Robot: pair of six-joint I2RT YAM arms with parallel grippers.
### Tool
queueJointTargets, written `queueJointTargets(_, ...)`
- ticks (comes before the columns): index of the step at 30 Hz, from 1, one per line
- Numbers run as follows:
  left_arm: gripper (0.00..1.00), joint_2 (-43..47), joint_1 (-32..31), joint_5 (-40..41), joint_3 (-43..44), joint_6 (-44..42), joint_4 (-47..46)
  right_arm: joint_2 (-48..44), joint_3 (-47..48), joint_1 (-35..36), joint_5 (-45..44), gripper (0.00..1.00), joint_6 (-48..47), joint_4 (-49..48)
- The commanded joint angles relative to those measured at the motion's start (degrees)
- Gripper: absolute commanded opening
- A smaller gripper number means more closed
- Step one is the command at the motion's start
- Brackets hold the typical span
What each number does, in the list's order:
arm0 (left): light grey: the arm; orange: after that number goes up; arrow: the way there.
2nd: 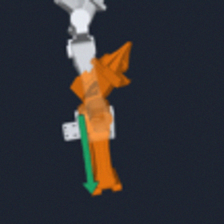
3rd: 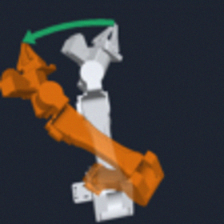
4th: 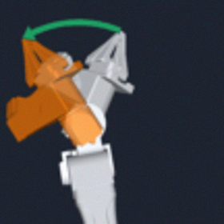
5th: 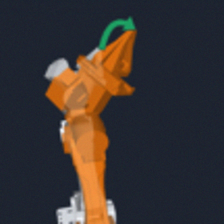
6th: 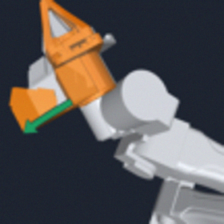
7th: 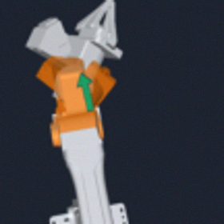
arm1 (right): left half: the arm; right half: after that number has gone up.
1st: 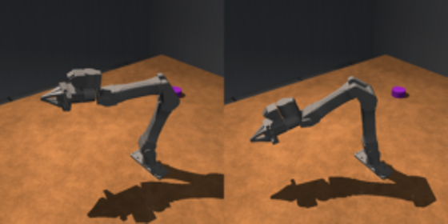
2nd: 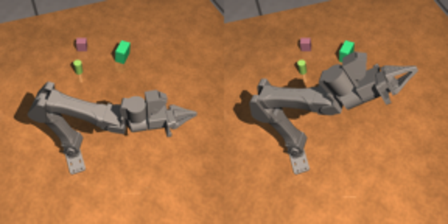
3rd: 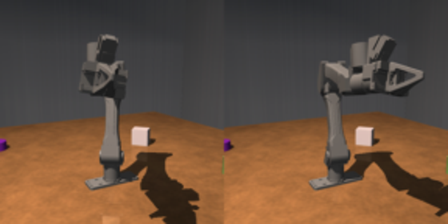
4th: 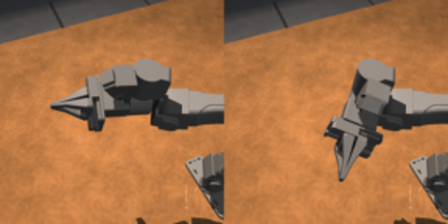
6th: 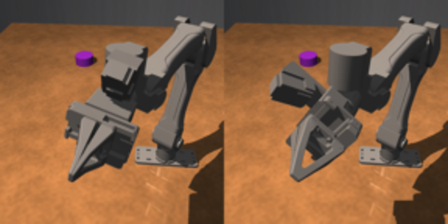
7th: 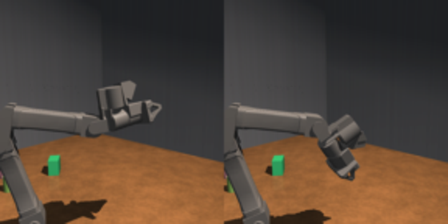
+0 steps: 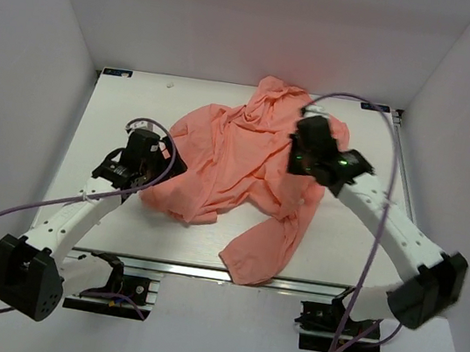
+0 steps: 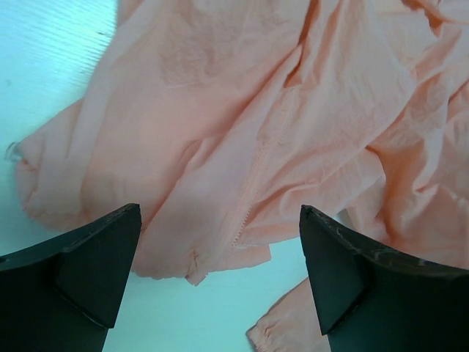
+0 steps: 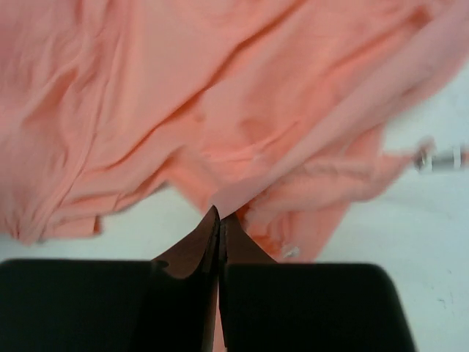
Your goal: Zip up the jacket
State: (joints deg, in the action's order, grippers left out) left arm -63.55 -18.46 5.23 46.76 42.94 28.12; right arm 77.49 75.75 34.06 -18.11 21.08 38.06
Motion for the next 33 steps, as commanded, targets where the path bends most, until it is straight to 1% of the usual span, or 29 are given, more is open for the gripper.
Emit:
queueJointTargets(1, 0.98, 4.0, 0.0, 6.0, 0.0, 4.0, 3.9, 10.1, 7.3, 12.2, -8.9, 0.00, -3.6, 6.2)
queueJointTargets(2, 0.98, 5.5, 0.0, 6.9, -0.5, 5.9, 5.5, 16.1, 9.1, 17.6, -9.4, 0.00, -4.4, 6.7)
queueJointTargets(4, 0.98, 6.9, 0.0, 9.6, -0.7, 8.4, 7.5, 21.8, 12.9, 22.6, -10.5, 0.00, -2.2, 8.6)
queueJointTargets(5, 0.98, 7.4, 0.0, 10.3, -0.7, 8.8, 9.2, 25.7, 13.5, 23.5, -8.9, 0.00, -2.2, 8.4)
queueJointTargets(6, 0.98, 8.0, 0.0, 10.8, -0.5, 9.2, 10.0, 27.0, 13.5, 24.1, -7.1, 0.00, -2.1, 7.9)
queueJointTargets(7, 0.98, 8.2, 0.0, 12.2, -0.4, 9.6, 10.7, 27.5, 12.8, 24.6, -1.0, 0.04, -2.5, 4.7)
queueJointTargets(8, 0.98, 8.3, -0.1, 12.4, -0.4, 9.7, 11.6, 27.2, 10.1, 25.4, 2.2, 0.20, -5.1, 2.7)
queueJointTargets(9, 0.98, 8.1, 0.0, 12.6, -0.2, 9.7, 12.0, 26.4, 8.5, 25.7, 4.4, 0.32, -5.4, 1.0)
queueJointTargets(10, 0.98, 8.0, 0.0, 12.6, -0.1, 9.6, 12.1, 25.3, 6.6, 25.9, 8.1, 0.48, -5.6, -2.6)
queueJointTargets(12, 0.98, 7.4, 0.0, 11.8, -0.2, 8.6, 11.1, 20.0, 0.1, 25.9, 12.1, 0.62, -6.1, -6.8)
queueJointTargets(13, 0.98, 6.3, 0.0, 11.2, -0.1, 8.0, 10.6, 18.0, -2.1, 25.9, 15.7, 0.72, -6.7, -8.7)
queueJointTargets(14, 0.98, 5.7, 0.0, 9.4, 0.0, 6.4, 9.1, 14.0, -4.3, 25.9, 16.4, 0.78, -6.7, -11.7)
queueJointTargets(15, 0.98, 5.1, 0.0, 8.2, 0.2, 5.3, 8.2, 11.7, -8.6, 25.9, 16.7, 0.80, -6.0, -12.7)
queueJointTargets(16, 0.98, 3.6, 0.0, 7.3, 0.7, 3.9, 7.5, 9.9, -10.6, 25.9, 16.7, 0.88, -5.7, -13.4)
queueJointTargets(17, 0.98, 2.9, 0.0, 5.0, 1.0, 3.1, 5.9, 6.2, -12.4, 25.7, 16.0, 0.89, -5.0, -14.0)
queueJointTargets(19, 0.98, 1.3, 0.0, 2.2, 1.5, 1.5, 4.1, 2.9, -17.7, 25.3, 14.9, 0.89, -2.3, -13.8)
queueJointTargets(20, 0.98, -0.2, 0.0, -0.1, 1.6, 0.8, 2.7, 0.2, -19.3, 23.8, 14.9, 0.89, -0.8, -13.0)
queueJointTargets(21, 0.98, -1.0, -0.1, -1.4, 1.6, 0.3, 1.7, -1.1, -22.9, 22.5, 15.1, 0.89, 0.4, -12.9)
queueJointTargets(22, 0.98, -1.7, 0.0, -2.8, 1.2, -0.3, 0.8, -3.2, -24.9, 19.5, 17.2, 0.89, 1.9, -13.2)
queueJointTargets(24, 0.98, -3.8, 0.0, -6.4, 0.7, -0.7, -2.4, -4.5, -29.4, 16.2, 20.6, 0.89, 2.5, -16.2)
queueJointTargets(25, 0.98, -4.6, 0.0, -8.4, 0.2, -1.7, -3.8, -4.6, -32.9, 13.7, 23.1, 0.89, 3.0, -16.9)
queueJointTargets(28, 0.98, -7.4, 0.0, -13.0, -1.2, -2.8, -8.9, -3.1, -37.3, 11.1, 25.2, 0.89, 3.3, -19.3)
queueJointTargets(31, 0.98, -9.4, 0.0, -18.1, -3.1, -4.2, -12.6, -0.3, -39.4, 9.4, 24.8, 0.89, 3.6, -20.7)
queueJointTargets(32, 0.98, -10.0, 0.0, -19.0, -3.7, -4.2, -15.2, 0.4, -39.7, 8.8, 24.8, 0.89, 3.5, -20.8)
queueJointTargets(33, 0.98, -11.1, 0.0, -19.5, -4.4, -4.3, -15.7, 1.1, -39.9, 8.2, 24.7, 0.89, 3.5, -21.0)
